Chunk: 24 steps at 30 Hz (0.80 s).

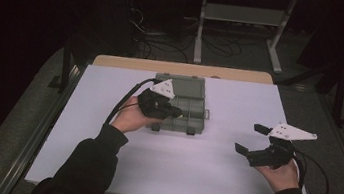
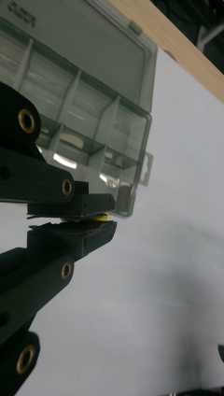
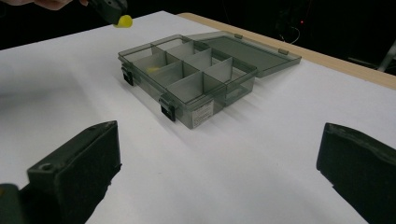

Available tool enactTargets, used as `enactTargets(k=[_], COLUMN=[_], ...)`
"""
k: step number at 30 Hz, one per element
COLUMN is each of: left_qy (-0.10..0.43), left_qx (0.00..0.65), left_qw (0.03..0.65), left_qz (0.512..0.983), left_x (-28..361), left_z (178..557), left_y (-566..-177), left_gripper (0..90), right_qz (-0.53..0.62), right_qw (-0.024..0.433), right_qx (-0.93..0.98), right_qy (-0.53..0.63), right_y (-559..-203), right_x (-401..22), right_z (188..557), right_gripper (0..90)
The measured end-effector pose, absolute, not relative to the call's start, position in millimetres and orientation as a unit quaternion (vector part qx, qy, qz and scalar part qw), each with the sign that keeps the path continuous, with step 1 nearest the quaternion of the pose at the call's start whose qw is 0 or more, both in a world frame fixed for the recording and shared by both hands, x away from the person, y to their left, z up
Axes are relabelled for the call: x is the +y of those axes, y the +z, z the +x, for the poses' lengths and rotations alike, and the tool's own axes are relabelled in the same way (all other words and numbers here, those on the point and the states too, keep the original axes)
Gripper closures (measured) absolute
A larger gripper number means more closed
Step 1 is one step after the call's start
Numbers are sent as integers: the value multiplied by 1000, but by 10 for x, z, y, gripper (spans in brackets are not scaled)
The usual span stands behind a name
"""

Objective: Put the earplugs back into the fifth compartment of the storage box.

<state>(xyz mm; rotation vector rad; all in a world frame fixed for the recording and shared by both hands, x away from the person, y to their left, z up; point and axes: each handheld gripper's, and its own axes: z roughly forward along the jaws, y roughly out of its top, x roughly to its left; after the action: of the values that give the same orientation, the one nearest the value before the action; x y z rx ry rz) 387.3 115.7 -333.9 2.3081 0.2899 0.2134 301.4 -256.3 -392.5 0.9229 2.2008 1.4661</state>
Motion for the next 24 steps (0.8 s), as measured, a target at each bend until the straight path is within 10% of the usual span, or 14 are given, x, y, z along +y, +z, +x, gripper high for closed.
enactTargets(k=[24], left_qy=[97], left_qx=[188], left_qw=[388], left_qz=[897], left_x=[1620], left_z=[4093], left_y=[-3468], left_gripper=[856], right_qz=[326], right_qw=[168], right_qx=[775], right_qy=[515], right_y=[-3930], right_x=[-2565], right_z=[3016], right_gripper=[0])
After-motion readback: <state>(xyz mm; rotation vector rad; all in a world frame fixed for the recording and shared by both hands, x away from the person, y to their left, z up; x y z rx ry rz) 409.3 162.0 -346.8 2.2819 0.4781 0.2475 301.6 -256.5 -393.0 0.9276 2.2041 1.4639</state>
